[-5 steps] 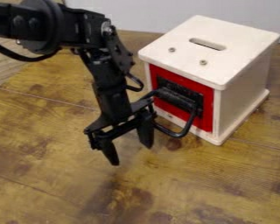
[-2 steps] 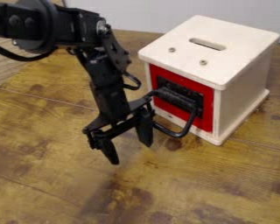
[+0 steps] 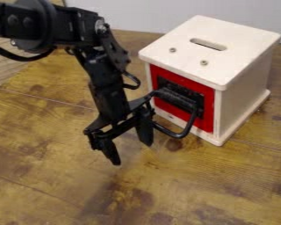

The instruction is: Open the drawer

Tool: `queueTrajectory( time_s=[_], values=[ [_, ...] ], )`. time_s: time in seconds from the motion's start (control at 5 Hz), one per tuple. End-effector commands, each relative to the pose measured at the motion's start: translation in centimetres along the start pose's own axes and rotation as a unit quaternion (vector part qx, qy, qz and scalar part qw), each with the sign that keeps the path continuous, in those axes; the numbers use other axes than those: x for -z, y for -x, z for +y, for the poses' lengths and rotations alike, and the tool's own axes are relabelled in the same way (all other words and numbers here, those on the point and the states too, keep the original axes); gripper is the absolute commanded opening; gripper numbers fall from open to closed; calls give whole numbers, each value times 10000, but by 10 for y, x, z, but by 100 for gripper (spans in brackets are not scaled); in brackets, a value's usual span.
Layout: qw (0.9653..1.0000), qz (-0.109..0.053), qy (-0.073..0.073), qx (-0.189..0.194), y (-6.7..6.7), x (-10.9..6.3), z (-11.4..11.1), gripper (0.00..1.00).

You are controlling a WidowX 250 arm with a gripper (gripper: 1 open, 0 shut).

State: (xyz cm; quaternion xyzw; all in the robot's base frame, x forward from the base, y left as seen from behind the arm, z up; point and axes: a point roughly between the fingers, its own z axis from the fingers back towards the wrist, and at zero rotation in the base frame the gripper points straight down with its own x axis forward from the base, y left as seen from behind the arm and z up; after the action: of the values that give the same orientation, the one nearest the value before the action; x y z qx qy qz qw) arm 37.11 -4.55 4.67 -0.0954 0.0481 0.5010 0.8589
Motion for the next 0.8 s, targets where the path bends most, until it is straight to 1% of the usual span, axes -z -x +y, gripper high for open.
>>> queueTrajectory(
  time_s=[0.0, 0.2, 0.4, 0.6],
  values=[
    [9932, -400, 1080, 155, -6, -50, -36, 100],
    [9928, -326, 1070, 418, -10, -48, -31, 100],
    [9917, -258, 1054, 696, -13, -45, -26, 100],
    [9908, -250, 1083, 771, -14, -48, -19, 100]
  ],
)
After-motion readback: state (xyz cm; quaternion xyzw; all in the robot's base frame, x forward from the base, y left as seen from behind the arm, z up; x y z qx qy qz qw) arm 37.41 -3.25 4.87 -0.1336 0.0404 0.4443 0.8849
